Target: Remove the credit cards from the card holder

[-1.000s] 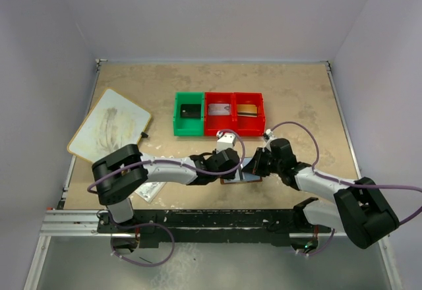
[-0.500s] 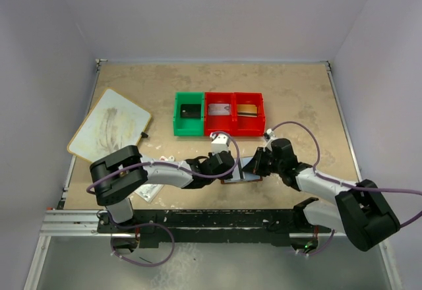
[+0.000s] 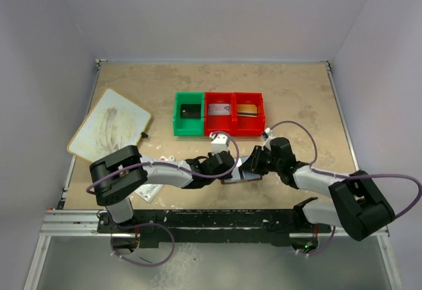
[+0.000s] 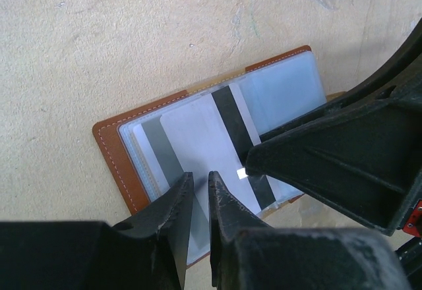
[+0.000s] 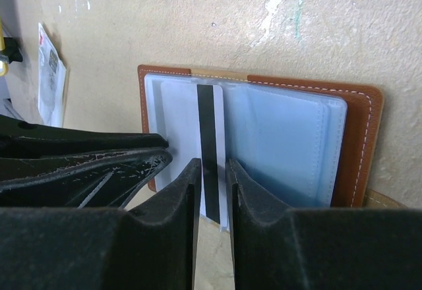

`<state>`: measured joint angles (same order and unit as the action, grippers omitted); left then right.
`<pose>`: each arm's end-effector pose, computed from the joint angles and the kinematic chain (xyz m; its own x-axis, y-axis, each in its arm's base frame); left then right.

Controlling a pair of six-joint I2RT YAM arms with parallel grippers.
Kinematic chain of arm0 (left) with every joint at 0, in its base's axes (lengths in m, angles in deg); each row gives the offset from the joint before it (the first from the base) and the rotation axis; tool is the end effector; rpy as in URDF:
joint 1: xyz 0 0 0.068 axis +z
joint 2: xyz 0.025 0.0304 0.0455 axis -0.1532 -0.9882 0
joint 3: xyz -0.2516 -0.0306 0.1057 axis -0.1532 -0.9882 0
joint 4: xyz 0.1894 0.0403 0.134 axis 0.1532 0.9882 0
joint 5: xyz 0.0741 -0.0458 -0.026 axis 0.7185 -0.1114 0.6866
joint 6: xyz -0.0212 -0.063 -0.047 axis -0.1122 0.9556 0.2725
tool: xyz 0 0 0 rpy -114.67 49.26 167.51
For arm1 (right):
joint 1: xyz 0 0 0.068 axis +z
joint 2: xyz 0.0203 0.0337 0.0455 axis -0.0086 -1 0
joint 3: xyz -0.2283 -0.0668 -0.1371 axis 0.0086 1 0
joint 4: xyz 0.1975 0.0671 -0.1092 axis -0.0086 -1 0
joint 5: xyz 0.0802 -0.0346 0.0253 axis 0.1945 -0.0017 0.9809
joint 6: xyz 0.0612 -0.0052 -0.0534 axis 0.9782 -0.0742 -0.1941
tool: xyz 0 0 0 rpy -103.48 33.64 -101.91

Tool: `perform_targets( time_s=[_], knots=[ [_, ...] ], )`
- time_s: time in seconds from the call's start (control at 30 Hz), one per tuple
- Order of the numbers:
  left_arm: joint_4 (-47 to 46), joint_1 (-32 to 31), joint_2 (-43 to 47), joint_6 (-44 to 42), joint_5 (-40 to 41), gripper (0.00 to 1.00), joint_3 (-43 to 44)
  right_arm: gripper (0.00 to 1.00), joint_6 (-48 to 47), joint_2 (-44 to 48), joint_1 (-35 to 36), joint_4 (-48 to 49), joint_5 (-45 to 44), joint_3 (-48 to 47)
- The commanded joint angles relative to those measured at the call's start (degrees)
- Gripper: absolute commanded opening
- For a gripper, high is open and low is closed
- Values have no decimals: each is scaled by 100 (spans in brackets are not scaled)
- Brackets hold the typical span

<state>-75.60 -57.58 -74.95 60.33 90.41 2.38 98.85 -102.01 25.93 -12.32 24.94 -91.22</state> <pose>0.1615 -0.3023 0.1479 -0.7578 -0.1313 -0.6392 0.2106 0.8779 -0.4301 0.1894 0.1183 0.1417 -0.8316 0.3215 -0.4528 -0.1283 0.6821 0.7200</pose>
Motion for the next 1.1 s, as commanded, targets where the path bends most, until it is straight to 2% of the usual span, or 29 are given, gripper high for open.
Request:
perform_targets(
  time_s=[0.0,0.13,0.2,0.4,0.53,0.7,0.8,1.07],
  knots=[
    [590,3,-43,-30,-98,13,-194,22,102,-216,13,516,294,24],
    [640,1,-25,-36,-63,12,-194,5,198,-114,15,596,278,69],
    [668,3,-14,-47,-32,12,-199,0,240,49,10,533,162,84],
    [746,3,-4,-79,8,11,-185,0,129,478,-37,-28,-314,34],
    [725,3,-36,-112,-10,11,-156,0,162,428,-51,107,-182,120],
    [703,3,-126,-176,-111,11,-66,14,7,187,-48,696,565,187],
    [678,3,-173,-183,-153,10,-53,20,-30,47,-50,924,698,147],
    [675,6,-170,-177,-175,9,-58,25,145,-634,-47,1556,917,145]
  ],
)
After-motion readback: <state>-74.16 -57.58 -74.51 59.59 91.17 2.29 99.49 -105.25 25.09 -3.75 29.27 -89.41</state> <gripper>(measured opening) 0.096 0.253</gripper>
